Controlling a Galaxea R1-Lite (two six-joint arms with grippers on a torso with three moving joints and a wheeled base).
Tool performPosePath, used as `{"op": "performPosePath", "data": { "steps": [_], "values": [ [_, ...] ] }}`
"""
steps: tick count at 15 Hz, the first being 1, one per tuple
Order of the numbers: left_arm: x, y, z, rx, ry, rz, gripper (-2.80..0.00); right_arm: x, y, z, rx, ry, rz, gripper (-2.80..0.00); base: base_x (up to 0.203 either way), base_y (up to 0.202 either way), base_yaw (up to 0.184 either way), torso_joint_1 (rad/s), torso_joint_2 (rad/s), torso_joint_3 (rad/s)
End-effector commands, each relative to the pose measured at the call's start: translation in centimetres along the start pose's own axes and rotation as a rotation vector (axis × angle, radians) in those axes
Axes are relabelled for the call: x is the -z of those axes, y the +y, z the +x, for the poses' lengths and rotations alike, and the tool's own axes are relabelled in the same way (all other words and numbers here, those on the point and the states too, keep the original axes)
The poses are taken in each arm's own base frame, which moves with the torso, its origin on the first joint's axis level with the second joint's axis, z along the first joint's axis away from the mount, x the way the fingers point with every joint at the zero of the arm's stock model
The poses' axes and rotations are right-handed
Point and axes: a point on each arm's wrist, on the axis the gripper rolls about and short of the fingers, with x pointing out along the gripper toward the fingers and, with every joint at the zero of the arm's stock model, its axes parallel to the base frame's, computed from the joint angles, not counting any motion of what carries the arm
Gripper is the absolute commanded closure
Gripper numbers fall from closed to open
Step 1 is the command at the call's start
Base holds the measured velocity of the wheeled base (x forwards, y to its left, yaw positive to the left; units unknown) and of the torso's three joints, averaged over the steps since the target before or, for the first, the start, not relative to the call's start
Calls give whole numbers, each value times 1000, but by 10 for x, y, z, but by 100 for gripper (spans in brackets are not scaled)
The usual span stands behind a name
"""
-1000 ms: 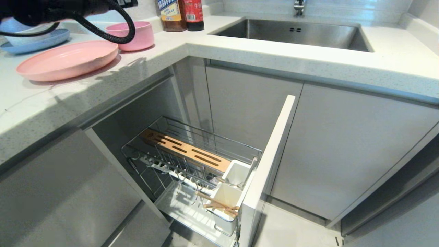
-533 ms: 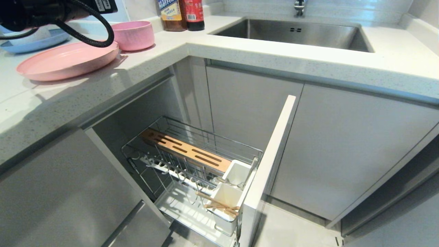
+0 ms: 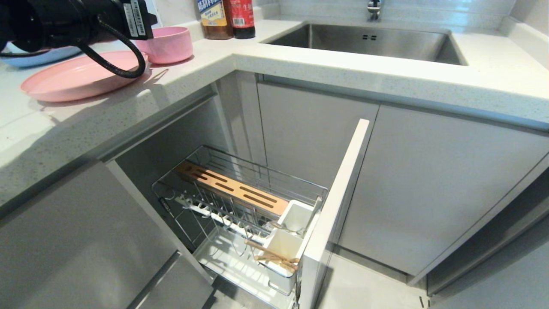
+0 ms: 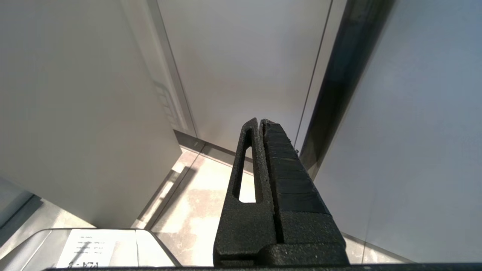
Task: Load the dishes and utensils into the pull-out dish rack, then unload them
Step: Pick up the bowl and place it in the cupboard
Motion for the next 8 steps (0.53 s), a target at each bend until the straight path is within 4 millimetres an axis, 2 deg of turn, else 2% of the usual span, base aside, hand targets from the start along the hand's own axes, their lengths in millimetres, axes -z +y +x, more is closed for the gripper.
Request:
{"op": "performPosePath", "data": {
  "steps": [1,8],
  "values": [
    [1,0,1,7,0,1,-280,0,0,0,0,2,0,0,0,0,0,0,0,0],
    [-1,2,1,45,-17,51,-280,0,0,0,-1,1,0,0,0,0,0,0,0,0]
  ]
}}
